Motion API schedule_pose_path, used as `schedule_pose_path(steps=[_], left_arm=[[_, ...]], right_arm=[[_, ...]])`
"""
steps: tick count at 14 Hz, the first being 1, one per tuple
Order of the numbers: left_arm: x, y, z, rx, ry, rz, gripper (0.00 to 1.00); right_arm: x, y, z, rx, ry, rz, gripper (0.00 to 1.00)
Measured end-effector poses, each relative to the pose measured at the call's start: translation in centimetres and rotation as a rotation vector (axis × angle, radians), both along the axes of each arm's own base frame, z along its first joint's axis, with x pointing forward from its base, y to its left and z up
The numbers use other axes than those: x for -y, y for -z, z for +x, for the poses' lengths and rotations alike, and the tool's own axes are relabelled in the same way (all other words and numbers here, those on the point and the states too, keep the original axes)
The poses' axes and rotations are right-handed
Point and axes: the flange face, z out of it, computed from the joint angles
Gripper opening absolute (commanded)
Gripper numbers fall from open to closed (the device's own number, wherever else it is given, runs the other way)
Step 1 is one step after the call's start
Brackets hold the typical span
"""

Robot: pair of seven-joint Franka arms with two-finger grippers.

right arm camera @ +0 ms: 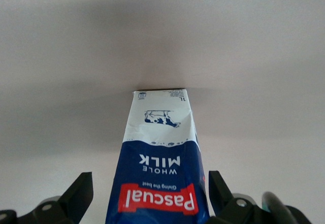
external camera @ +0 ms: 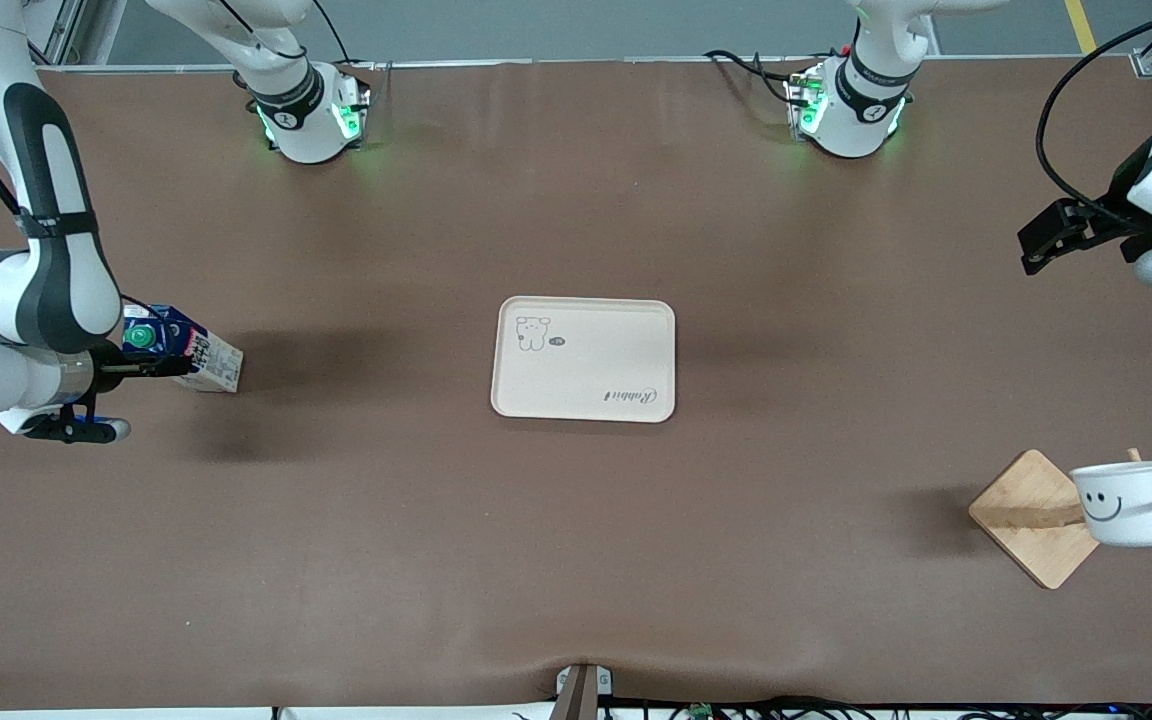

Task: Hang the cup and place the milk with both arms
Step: 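Lower the milk carton onto the table and open the right gripper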

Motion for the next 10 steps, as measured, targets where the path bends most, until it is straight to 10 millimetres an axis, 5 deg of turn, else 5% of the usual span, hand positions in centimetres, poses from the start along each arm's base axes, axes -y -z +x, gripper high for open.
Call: schedule_pose_path(steps=[6, 10], left_arm=[[0.3, 0.1, -0.4, -0.009, 0.003, -0.047, 1.0], [0.6, 0.4, -0.5, -0.017, 0.004, -0.072, 1.0]], right_arm=[[0.0, -0.1, 0.1, 0.004, 0.0, -0.001, 1.0], [0.0, -2.9, 1.7, 0.065, 0.006, 0.004, 1.0]])
